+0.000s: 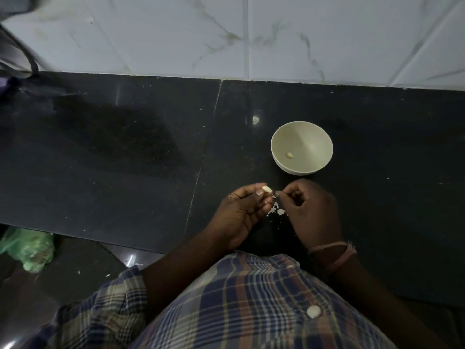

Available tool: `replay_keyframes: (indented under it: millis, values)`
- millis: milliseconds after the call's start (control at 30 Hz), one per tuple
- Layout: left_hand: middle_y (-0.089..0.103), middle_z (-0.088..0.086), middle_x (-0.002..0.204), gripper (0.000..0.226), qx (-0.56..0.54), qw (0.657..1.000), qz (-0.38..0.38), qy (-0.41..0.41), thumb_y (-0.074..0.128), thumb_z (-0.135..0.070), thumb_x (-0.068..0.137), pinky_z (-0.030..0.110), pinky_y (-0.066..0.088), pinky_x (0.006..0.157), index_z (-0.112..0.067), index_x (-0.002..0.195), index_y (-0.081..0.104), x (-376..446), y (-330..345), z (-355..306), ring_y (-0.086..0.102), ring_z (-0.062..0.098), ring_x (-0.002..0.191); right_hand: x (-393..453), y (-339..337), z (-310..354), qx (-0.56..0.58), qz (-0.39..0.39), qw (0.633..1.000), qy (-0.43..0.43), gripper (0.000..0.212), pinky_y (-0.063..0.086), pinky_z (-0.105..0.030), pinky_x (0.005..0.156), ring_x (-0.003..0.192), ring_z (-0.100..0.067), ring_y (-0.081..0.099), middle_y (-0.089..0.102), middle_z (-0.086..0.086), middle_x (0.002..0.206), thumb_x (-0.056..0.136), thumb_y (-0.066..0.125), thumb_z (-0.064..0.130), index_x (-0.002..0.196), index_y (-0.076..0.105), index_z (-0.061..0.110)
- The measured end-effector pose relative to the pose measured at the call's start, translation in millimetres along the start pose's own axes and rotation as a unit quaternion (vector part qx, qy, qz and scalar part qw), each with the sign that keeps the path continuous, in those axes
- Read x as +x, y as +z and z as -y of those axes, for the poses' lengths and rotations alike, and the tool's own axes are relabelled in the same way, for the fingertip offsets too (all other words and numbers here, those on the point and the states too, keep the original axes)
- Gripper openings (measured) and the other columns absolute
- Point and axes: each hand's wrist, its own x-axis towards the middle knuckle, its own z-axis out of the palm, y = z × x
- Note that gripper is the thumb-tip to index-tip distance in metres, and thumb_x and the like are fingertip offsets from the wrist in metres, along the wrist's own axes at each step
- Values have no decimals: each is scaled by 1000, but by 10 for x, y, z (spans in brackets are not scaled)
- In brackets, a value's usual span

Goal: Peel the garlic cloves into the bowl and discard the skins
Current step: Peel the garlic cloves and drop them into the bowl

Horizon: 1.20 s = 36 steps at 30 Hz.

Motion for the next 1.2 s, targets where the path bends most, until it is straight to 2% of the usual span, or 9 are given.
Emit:
replay_keyframes:
  millis: [67, 133, 233, 333, 467, 567, 700, 1000, 1200]
  values:
    - [76, 10, 98, 17, 1, 1000, 2, 0, 54, -2, 98, 23, 59, 74, -5, 106, 69, 1, 1, -4, 74, 15, 87, -1, -6, 10, 13, 1, 1000, -23, 16, 51, -31, 69, 75, -7, 57, 57, 6, 84, 83, 76, 8, 82, 61, 16]
    - [76, 10, 97, 17, 1, 1000, 4, 1, 54, -1, 99, 23, 59, 74, -5, 106, 69, 0, 2, -3, 73, 15, 86, -4, -6, 24, 26, 14, 999, -42, 15, 50, -22, 75, 83, -4, 59, 59, 6, 92, 86, 68, 1, 88, 66, 15]
    - [76, 9, 93, 17, 9, 1000, 3, 4, 53, -1, 99, 22, 59, 74, -5, 104, 69, -1, 8, 1, 73, 14, 84, 2, -7, 55, 44, 26, 998, -46, 17, 48, -12, 80, 92, -1, 61, 64, 6, 100, 91, 65, 4, 101, 73, 15]
    - [76, 9, 91, 13, 24, 1000, 0, 15, 61, -5, 92, 22, 59, 73, -5, 101, 71, 4, 22, 0, 72, 13, 80, 14, 13, 72, 53, 24, 997, -50, 12, 52, -19, 77, 86, -4, 63, 67, 4, 95, 90, 69, 10, 100, 75, 15]
    - [75, 12, 94, 20, 51, 998, 8, 31, 70, -13, 81, 22, 58, 73, -5, 98, 74, 8, 30, -6, 71, 14, 82, 23, 48, 74, 33, 19, 998, -43, 7, 55, -30, 74, 79, -7, 63, 68, 3, 89, 87, 72, 12, 93, 75, 14]
    - [76, 11, 92, 15, 64, 997, 7, 43, 71, -11, 81, 22, 58, 72, -6, 94, 76, -3, 44, -13, 71, 14, 80, 19, 54, 82, 21, 6, 999, -40, 5, 56, -36, 72, 76, -11, 64, 69, 2, 85, 85, 74, 12, 89, 74, 13]
    - [76, 11, 89, 11, 87, 994, 3, 73, 64, 1, 91, 22, 57, 68, -3, 93, 73, -36, 80, -16, 73, 15, 75, 30, 60, 90, 6, 3, 999, -49, 3, 57, -42, 71, 75, -16, 66, 70, -1, 82, 83, 74, 13, 86, 74, 11]
    - [77, 11, 87, 15, 129, 985, -6, 111, 70, -3, 86, 23, 57, 67, -13, 84, 80, -70, 96, -33, 72, 15, 72, 79, 26, 106, 11, 34, 998, -46, 3, 56, -39, 67, 69, -12, 65, 71, 3, 76, 84, 74, 14, 81, 75, 14]
    - [76, 15, 92, 9, 150, 983, -2, 108, 74, -10, 83, 25, 56, 69, -11, 90, 80, -68, 48, -12, 72, 18, 76, 73, -12, 111, 37, 62, 997, -30, 7, 56, -41, 64, 64, -13, 67, 70, 3, 71, 84, 71, 17, 80, 75, 16]
